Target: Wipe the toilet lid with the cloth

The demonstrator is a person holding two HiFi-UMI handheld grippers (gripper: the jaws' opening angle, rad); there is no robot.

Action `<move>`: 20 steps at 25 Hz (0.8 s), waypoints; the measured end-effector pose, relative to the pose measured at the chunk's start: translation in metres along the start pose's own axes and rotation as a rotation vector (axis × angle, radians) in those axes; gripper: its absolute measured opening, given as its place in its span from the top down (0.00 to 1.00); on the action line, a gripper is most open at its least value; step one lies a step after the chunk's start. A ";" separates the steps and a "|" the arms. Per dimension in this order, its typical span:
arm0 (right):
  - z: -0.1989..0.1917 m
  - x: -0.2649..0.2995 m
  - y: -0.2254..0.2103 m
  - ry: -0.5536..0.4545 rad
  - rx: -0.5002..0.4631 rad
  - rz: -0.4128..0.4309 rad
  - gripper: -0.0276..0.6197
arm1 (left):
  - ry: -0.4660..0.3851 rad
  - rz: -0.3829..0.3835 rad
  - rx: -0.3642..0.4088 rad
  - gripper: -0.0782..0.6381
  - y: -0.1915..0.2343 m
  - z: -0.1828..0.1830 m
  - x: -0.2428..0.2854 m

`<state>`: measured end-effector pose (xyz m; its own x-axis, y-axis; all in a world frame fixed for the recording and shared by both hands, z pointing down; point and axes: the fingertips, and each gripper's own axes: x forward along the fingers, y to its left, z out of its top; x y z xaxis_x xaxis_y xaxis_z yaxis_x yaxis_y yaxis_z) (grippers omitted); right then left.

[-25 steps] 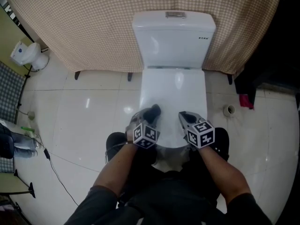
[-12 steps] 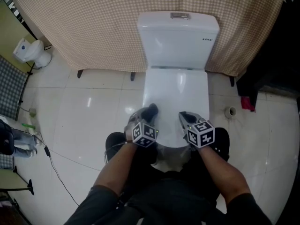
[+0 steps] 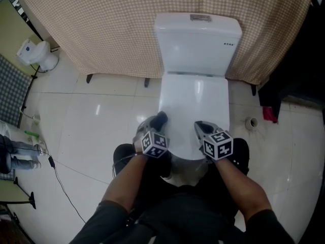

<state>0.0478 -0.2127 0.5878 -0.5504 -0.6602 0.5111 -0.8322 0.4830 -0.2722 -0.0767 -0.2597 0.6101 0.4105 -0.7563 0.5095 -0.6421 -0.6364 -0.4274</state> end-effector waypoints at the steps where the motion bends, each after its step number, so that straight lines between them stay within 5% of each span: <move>1: 0.000 0.001 0.001 0.001 -0.001 0.002 0.95 | 0.003 0.003 -0.005 0.72 0.002 -0.002 -0.001; 7: 0.004 0.004 0.009 -0.001 -0.002 0.016 0.95 | 0.067 0.046 -0.025 0.72 0.018 -0.022 -0.006; 12: 0.008 0.007 0.017 -0.009 -0.005 0.028 0.95 | 0.186 0.010 -0.005 0.72 0.014 -0.054 -0.006; 20: 0.012 0.013 0.025 -0.014 -0.013 0.045 0.95 | 0.085 0.084 -0.085 0.73 0.042 -0.044 -0.025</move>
<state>0.0186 -0.2160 0.5782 -0.5886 -0.6456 0.4866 -0.8054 0.5203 -0.2838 -0.1420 -0.2610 0.6124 0.2988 -0.7886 0.5374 -0.7261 -0.5533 -0.4082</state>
